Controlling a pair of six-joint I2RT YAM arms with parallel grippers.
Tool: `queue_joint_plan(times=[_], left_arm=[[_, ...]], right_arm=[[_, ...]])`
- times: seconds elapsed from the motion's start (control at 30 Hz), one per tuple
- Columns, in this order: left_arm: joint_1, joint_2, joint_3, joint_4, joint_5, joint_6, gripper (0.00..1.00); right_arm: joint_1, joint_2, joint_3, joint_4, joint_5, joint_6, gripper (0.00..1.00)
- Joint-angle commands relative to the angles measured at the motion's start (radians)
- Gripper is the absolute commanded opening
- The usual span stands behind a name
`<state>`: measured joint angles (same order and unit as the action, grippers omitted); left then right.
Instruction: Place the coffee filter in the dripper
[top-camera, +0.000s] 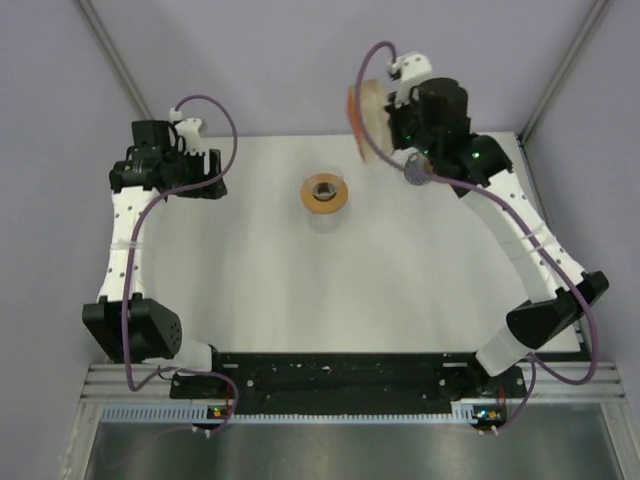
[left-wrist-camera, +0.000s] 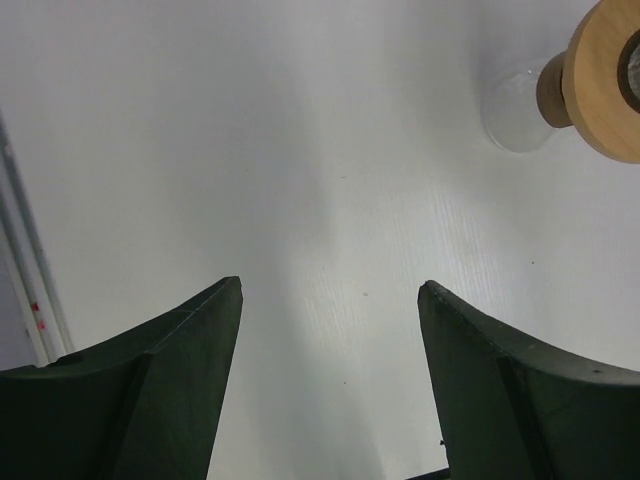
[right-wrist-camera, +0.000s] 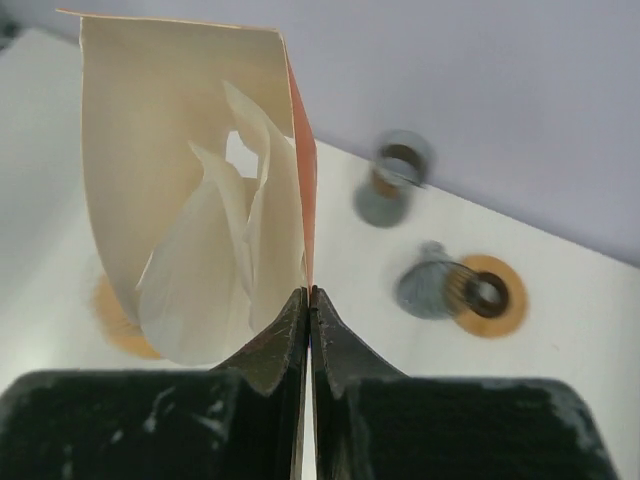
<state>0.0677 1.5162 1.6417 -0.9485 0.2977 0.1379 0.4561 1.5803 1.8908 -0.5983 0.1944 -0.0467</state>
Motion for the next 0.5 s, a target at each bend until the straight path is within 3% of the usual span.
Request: queue_joint_plan(times=[0.0,0.23,0.33,0.47], left_arm=[[0.076,-0.120,-0.052,-0.012,0.011,0.025,0.77],[0.240,-0.192,-0.098,-0.062,0.107,0.040,0.78],[0.290,-0.209,-0.111,-0.067,0.149,0.042,0.78],[0.300,-0.220,-0.123,-0.044,0.103,0.028,0.78]], right_arm=[[0.277,-0.025,0.073,-0.046,-0.009,-0.082,0.00],[0.538,0.157,0.062,0.020,-0.154,-0.087,0.00],[0.579,0.272,0.073,0.070,-0.214,-0.059,0.00],[0.595,0.394,0.033,0.211,-0.147,0.011,0.00]])
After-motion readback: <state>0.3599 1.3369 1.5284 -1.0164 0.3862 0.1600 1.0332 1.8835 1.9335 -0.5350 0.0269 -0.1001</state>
